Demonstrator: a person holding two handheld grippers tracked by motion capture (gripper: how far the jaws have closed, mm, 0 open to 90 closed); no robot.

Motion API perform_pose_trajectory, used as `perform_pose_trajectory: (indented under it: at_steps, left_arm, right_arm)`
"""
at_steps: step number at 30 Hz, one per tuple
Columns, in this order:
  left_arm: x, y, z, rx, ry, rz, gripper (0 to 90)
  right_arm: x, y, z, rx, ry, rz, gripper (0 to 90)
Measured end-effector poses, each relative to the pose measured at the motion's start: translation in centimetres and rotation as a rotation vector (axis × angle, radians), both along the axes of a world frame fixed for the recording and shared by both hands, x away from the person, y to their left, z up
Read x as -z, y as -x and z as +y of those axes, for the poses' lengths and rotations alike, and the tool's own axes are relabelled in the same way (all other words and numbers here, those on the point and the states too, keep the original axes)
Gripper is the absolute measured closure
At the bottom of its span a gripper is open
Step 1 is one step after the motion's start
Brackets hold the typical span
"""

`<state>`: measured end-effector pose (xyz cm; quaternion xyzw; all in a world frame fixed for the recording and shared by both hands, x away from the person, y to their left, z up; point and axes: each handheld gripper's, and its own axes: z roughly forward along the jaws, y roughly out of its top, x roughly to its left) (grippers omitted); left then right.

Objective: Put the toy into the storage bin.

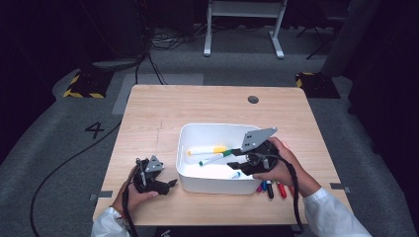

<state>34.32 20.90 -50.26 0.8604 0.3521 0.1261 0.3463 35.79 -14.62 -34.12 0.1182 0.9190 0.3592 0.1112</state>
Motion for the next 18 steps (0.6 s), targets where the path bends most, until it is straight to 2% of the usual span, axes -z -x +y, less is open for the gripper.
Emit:
perform_pose_trajectory:
  at_steps: [6, 9, 11, 12, 18]
  left_arm:
    - [0.0, 0.0, 0.0, -0.001, 0.003, 0.001, 15.5]
    - [0.0, 0.0, 0.0, -0.001, 0.003, 0.002, 15.5]
    - [0.0, 0.0, 0.0, 0.0, 0.003, 0.002, 15.5]
    - [0.0, 0.0, 0.0, -0.001, 0.006, 0.005, 15.5]
    - [0.0, 0.0, 0.0, -0.001, 0.004, 0.003, 15.5]
  right_arm:
    - [-1.2, 0.2, -4.1, 0.098, -0.073, -0.053, 52.9]
    - [-1.5, 0.2, -6.7, 0.166, -0.089, -0.098, 53.1]
    - [-1.6, 0.2, -8.5, 0.211, -0.098, -0.104, 53.2]
    - [-1.5, 0.2, -9.3, 0.238, -0.111, -0.103, 53.4]
    - [0.0, -0.3, -13.3, 0.349, -0.098, -0.112, 53.8]
